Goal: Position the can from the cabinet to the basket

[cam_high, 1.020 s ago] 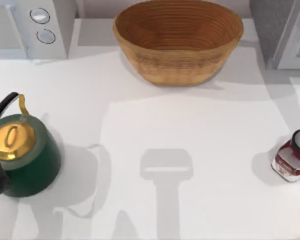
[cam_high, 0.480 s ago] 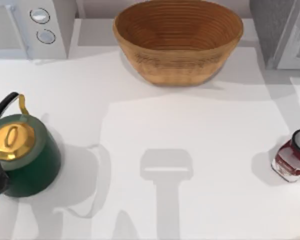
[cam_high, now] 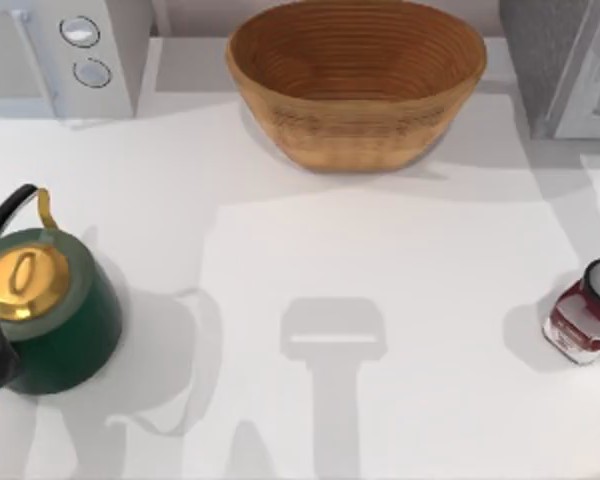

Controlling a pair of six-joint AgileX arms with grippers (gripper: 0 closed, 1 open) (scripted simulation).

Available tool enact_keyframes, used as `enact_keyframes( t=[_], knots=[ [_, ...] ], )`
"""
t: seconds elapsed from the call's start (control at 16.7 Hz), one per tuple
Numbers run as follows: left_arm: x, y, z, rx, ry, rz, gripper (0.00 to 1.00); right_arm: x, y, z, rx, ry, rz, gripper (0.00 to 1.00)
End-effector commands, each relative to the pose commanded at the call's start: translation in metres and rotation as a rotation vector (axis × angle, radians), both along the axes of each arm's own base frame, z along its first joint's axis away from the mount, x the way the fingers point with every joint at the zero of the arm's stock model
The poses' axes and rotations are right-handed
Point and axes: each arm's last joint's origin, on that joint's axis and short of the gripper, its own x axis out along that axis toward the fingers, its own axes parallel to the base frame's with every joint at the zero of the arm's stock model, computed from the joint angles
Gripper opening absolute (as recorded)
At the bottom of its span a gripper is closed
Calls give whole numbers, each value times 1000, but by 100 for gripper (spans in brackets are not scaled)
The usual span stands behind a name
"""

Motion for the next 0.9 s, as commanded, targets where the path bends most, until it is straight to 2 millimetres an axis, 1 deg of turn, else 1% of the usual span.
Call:
enact_keyframes(
  t=[0.18, 0.24, 0.3, 0.42, 0.54, 0.72, 0.78, 0.84, 0.9],
  knots=[
    [0, 0, 0, 0, 0, 0, 100, -1, 1, 1, 1, -1, 1, 0],
    [0, 0, 0, 0, 0, 0, 100, -6, 2, 4, 1, -2, 1, 0],
    [0, 0, 0, 0, 0, 0, 100, -15, 4, 9, 2, -5, 0, 0],
    [0, 0, 0, 0, 0, 0, 100, -44, 9, 23, 2, -5, 1, 0],
    [0, 0, 0, 0, 0, 0, 100, -83, 12, 38, 0, 4, 1, 0],
    [0, 0, 0, 0, 0, 0, 100, -144, 8, 54, -1, 9, 1, 0],
    [0, 0, 0, 0, 0, 0, 100, -160, 6, 57, -1, 6, 1, 0],
    [0, 0, 0, 0, 0, 0, 100, -172, 4, 59, 0, 2, 1, 0],
    [0, 0, 0, 0, 0, 0, 100, -179, 2, 60, 1, 0, 1, 0]
  ],
)
